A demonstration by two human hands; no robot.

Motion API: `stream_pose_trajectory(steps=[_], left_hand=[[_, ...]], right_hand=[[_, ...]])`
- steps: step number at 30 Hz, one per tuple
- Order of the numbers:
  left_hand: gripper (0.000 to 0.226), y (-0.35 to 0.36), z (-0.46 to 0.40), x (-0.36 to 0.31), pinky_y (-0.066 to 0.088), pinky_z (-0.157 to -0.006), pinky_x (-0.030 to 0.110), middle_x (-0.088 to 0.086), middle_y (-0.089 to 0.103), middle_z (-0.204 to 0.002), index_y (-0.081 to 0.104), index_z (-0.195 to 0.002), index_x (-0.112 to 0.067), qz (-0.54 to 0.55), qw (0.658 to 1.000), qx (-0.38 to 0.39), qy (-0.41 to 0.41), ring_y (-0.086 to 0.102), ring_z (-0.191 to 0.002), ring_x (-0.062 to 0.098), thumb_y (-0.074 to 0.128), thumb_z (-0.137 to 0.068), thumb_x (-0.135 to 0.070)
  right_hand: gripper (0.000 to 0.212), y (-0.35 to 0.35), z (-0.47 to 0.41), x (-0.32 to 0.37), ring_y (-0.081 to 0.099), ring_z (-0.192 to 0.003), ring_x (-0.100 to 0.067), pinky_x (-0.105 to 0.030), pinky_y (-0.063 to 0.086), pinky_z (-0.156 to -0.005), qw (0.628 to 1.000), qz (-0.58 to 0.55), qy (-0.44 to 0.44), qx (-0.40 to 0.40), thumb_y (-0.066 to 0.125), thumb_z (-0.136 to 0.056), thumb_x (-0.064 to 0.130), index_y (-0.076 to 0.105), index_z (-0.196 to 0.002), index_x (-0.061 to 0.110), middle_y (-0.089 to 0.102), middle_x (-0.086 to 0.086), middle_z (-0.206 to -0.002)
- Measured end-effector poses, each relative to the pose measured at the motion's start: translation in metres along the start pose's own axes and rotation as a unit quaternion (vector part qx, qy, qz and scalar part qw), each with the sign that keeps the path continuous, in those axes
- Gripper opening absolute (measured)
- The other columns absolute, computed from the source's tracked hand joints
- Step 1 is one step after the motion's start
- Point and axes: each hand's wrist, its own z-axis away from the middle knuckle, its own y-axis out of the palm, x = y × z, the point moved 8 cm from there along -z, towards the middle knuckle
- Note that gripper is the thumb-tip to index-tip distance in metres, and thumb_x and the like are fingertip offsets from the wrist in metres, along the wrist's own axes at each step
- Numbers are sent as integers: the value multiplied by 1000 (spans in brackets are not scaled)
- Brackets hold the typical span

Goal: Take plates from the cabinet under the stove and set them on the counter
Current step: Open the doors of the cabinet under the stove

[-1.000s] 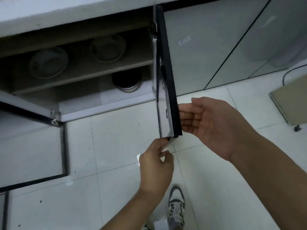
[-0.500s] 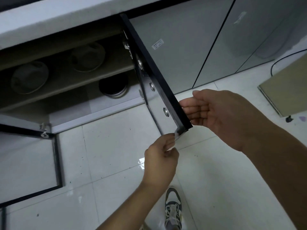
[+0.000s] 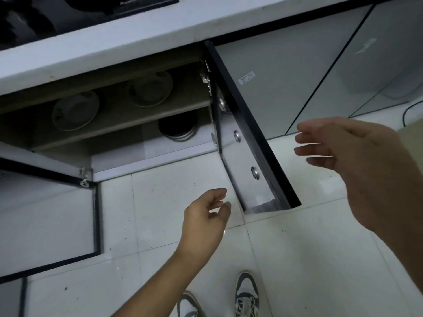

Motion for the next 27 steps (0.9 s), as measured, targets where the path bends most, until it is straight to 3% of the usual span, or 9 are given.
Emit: stream_pose_trajectory(steps=[5,7,9,11,15,17,19,23,27], left_hand=[[22,-39,-16,5,43,-62,0,-20,68,-102,70,-108,-23,-9,1000,-17,0,60,-87,-12,65,-87,-15],[22,-60,-23,11,43,-62,-1,-21,68,-102,70,-107,-23,-18,1000,-22,3,60,-87,-11,65,-87,-16],[21,-84,-31,19,43,-61,-1,-22,68,-101,70,-106,-26,-33,999,-31,4,60,-88,-11,66,-87,-18],[20,-110,-39,28,43,-61,-1,-22,68,-101,69,-105,-28,-45,998,-38,2,61,-87,-9,66,-87,-20],[24,-164,-64,47,45,-66,6,-17,68,-103,68,-110,-27,-95,995,-36,3,65,-89,2,66,-86,-25],[27,-190,-79,55,46,-69,12,-13,68,-107,67,-113,-25,-124,992,-32,18,65,-92,5,66,-86,-25],[29,-214,-95,63,44,-70,12,-12,68,-108,66,-115,-25,-149,988,-26,25,64,-91,4,66,-86,-27],[32,-251,-132,77,45,-72,14,-10,69,-112,66,-117,-23,-191,980,-30,38,64,-91,6,65,-86,-30],[35,-272,-174,86,47,-80,21,-7,68,-118,65,-119,-23,-236,971,-32,33,63,-92,10,65,-86,-33]], right_hand=[[27,46,23,58,67,-66,-29,-50,59,-64,986,68,-143,52,55,-77,42,70,-85,22,70,-11,-76],[24,74,28,65,67,-69,-25,-36,59,-65,977,103,-167,85,55,-81,43,70,-83,24,70,-9,-76],[21,102,26,60,66,-74,-4,-11,53,-66,969,147,-170,108,53,-84,42,70,-89,30,71,5,-74],[29,130,20,51,60,-77,11,-1,44,-62,961,192,-160,116,51,-82,44,68,-102,33,68,18,-78],[38,193,12,35,58,-94,0,-15,45,-86,916,327,-190,133,52,-87,41,58,-122,28,64,10,-115],[39,221,5,26,52,-90,-2,-9,38,-79,895,370,-209,137,54,-88,37,56,-125,25,62,7,-116],[38,246,-3,17,51,-84,-5,-15,39,-73,884,389,-221,137,57,-88,32,58,-124,20,63,1,-114],[39,288,-23,-6,60,-104,-20,-30,48,-86,872,412,-220,146,58,-88,28,59,-124,13,65,-6,-118],[40,322,-51,-30,60,-106,-25,-36,50,-89,870,422,-203,156,58,-88,27,58,-125,11,65,-12,-118]])
